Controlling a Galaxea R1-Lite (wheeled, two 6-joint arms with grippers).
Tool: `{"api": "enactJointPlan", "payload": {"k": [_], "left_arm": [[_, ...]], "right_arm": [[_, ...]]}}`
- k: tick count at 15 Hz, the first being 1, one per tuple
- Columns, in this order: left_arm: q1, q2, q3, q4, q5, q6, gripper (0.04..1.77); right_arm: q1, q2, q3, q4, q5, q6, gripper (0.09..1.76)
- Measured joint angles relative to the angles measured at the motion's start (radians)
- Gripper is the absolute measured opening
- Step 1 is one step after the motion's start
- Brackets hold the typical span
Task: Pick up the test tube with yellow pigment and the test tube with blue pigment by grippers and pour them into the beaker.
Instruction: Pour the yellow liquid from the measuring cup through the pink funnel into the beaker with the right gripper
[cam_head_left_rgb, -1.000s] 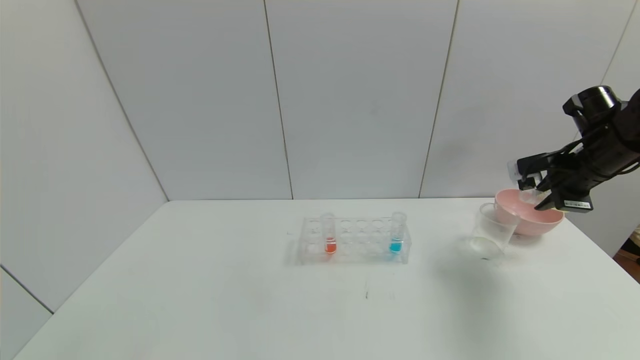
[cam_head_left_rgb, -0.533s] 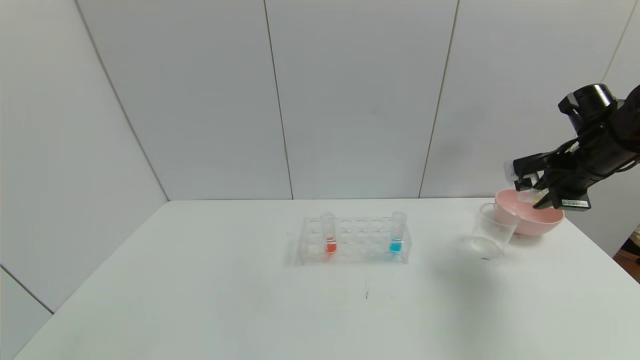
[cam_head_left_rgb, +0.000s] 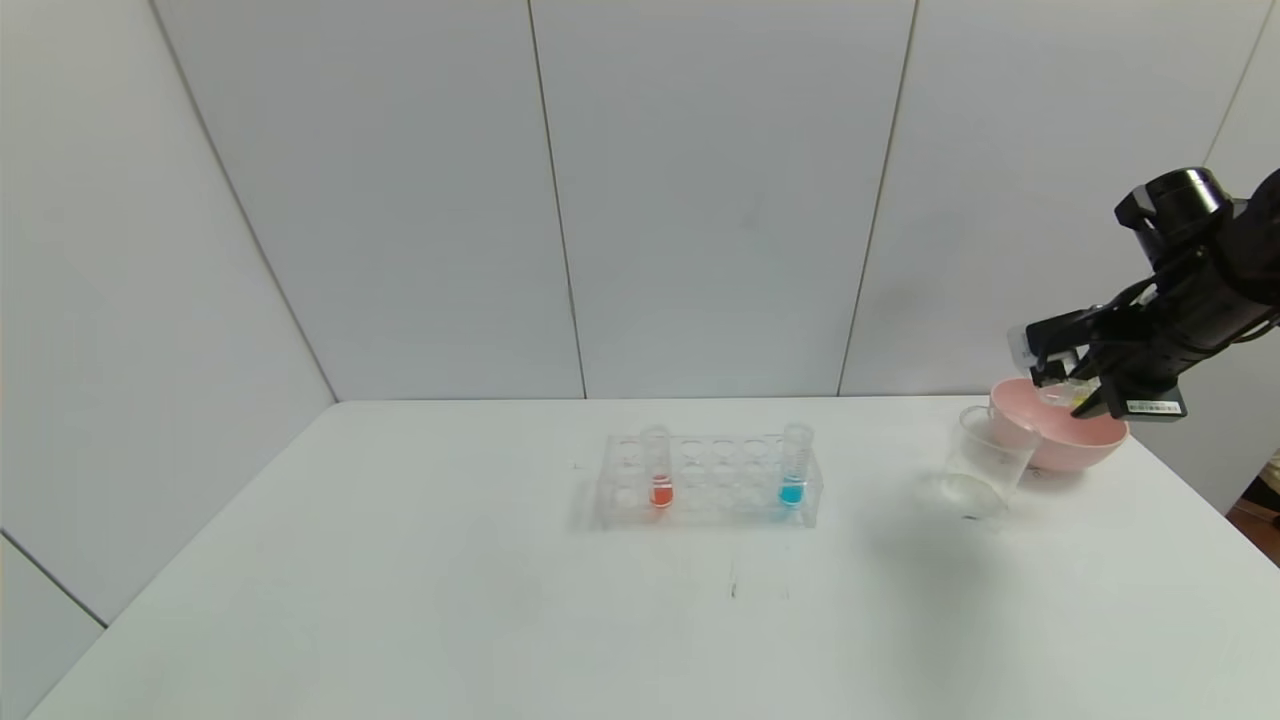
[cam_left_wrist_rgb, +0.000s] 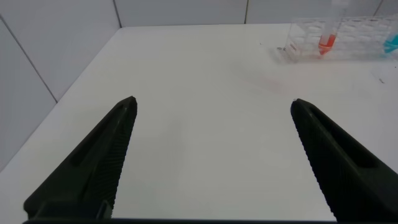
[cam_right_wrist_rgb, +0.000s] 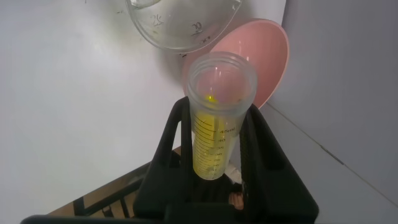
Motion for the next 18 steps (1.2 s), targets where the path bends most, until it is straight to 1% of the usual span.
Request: {"api": "enactJointPlan", "payload": {"k": [5, 7, 10, 18], "left_arm": [[0.000, 0.000, 0.000, 0.000, 0.000, 0.000, 1.76], [0.000, 0.000, 0.000, 0.000, 0.000, 0.000, 1.76], [0.000, 0.000, 0.000, 0.000, 0.000, 0.000, 1.76], [0.000, 0.000, 0.000, 0.000, 0.000, 0.000, 1.76]], "right_arm": [[0.008, -0.004, 0.000, -0.003, -0.050, -0.028, 0.50], [0.014, -0.005, 0.000, -0.006, -0.056, -0.031, 0.50], [0.024, -0.006, 0.000, -0.009, -0.099, -0.044, 0.50], [0.053, -0.004, 0.000, -0.009, -0.147, -0.050, 0.50]]}}
